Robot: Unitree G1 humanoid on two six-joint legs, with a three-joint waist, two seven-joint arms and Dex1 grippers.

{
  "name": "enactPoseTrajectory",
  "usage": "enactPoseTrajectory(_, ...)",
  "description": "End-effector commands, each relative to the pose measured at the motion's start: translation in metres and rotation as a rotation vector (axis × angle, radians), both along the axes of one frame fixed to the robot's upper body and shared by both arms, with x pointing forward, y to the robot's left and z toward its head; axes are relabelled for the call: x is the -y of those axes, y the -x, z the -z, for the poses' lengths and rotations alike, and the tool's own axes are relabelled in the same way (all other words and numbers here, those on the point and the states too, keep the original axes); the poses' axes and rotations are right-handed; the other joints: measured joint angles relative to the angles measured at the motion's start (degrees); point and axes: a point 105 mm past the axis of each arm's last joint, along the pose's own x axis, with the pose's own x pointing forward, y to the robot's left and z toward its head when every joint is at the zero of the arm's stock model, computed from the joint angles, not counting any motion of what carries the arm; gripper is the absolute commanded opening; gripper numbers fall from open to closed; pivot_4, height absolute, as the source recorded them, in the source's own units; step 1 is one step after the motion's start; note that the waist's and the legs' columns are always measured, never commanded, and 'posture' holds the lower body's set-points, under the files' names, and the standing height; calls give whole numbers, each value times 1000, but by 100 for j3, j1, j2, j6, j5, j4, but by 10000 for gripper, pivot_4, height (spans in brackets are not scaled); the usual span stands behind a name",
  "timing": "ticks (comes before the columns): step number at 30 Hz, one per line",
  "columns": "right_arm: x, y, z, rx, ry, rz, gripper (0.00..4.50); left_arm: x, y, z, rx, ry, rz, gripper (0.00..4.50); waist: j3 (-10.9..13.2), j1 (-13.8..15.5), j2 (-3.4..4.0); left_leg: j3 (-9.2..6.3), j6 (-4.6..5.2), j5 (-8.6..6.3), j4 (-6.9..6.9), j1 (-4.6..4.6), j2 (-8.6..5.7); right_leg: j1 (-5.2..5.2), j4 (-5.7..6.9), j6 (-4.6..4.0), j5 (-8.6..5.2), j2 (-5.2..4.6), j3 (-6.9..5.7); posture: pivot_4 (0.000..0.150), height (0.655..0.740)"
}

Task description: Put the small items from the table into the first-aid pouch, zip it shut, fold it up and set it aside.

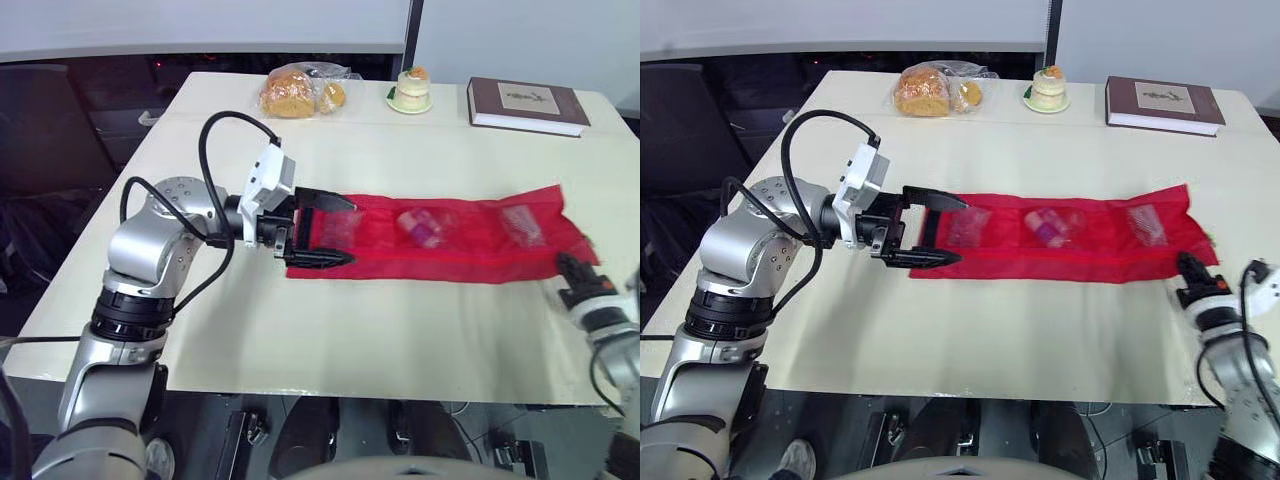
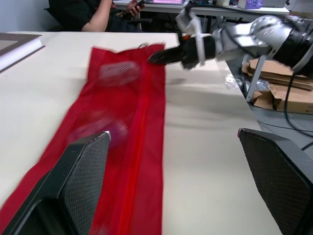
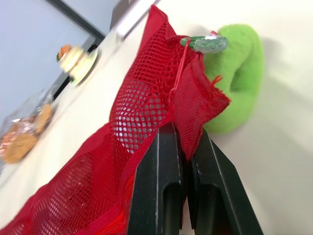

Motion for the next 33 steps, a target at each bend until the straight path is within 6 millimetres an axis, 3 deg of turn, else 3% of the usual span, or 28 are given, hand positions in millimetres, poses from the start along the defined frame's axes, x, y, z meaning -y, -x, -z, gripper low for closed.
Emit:
enactPoseTrajectory(1, -6, 12, -48, 162, 223, -102, 362, 3, 2, -15, 55, 26, 16, 45000, 1, -14, 2, 1, 0, 0, 0, 1, 0, 0, 0, 0, 0, 1, 1, 1500, 7289)
enactPoseTrajectory(4, -32, 14, -62, 156, 440, -278, 362, 4, 2, -17, 62, 31, 20, 45000, 1, -55, 3, 5, 0, 0, 0, 4, 4, 0, 2, 1, 0, 6, 4, 1500, 7289)
enactPoseTrajectory(6, -63, 8, -63, 125, 621, -449, 362, 6, 2, -20, 71, 49, 23, 45000, -1, -75, 7, 8, 0, 0, 0, 5, 4, -1, 2, 2, -1, 7, 6, 1500, 7289)
enactPoseTrajectory(12, -134, -10, -37, 57, 973, -805, 362, 9, 3, -28, 84, 81, 26, 45000, 1, -60, -1, -1, -1, 0, 1, 1, 7, -1, -2, 1, -2, 11, -1, 1500, 7289)
enactPoseTrajectory(15, -158, -17, -19, 38, 1156, -911, 362, 7, 3, -29, 90, 82, 11, 45000, 2, -57, -3, 3, -1, 0, 2, -2, 3, -3, -4, 2, -1, 7, 2, 1500, 7289)
enactPoseTrajectory(18, -169, -17, -9, 45, 1271, -979, 7317, 6, 3, -29, 94, 85, -5, 45000, 3, -36, -5, 3, -1, 0, 3, -2, 1, -2, -5, 2, -1, 4, 1, 1500, 7289)
enactPoseTrajectory(21, -174, -19, -13, 75, 1294, -1011, 21317, 1, 2, -27, 84, 85, -42, 45000, 4, -16, -7, 4, -1, 0, 4, -3, 0, -2, -7, 2, -1, 3, 2, 1500, 7289)
enactPoseTrajectory(22, -175, -18, -19, 93, 1252, -1017, 22091, -2, 1, -24, 66, 89, -59, 45000, 4, -17, -7, 4, -1, 1, 4, -3, 0, -2, -7, 2, -1, 3, 2, 1500, 7289)
enactPoseTrajectory(26, -177, -10, -33, 142, 1204, -1036, 41997, -14, -6, -17, -10, 96, -130, 45000, 6, -28, -10, 1, -1, 1, 4, -2, 4, -2, -4, 2, -1, 5, -1, 1500, 7289)
enactPoseTrajectory(27, -178, -6, -37, 154, 1192, -1046, 44300, -17, -10, -15, -40, 110, -161, 45000, 6, -25, -10, 0, -1, 1, 4, -2, 4, -2, -4, 2, -1, 4, -3, 1500, 7289)
enactPoseTrajectory(33, -160, 11, -69, 274, 1068, -993, 44300, -46, -28, 22, -274, 177, -371, 45000, 5, 22, -12, -1, -1, 1, 4, 0, 4, 1, -4, 3, 0, 2, -3, 1500, 7289)
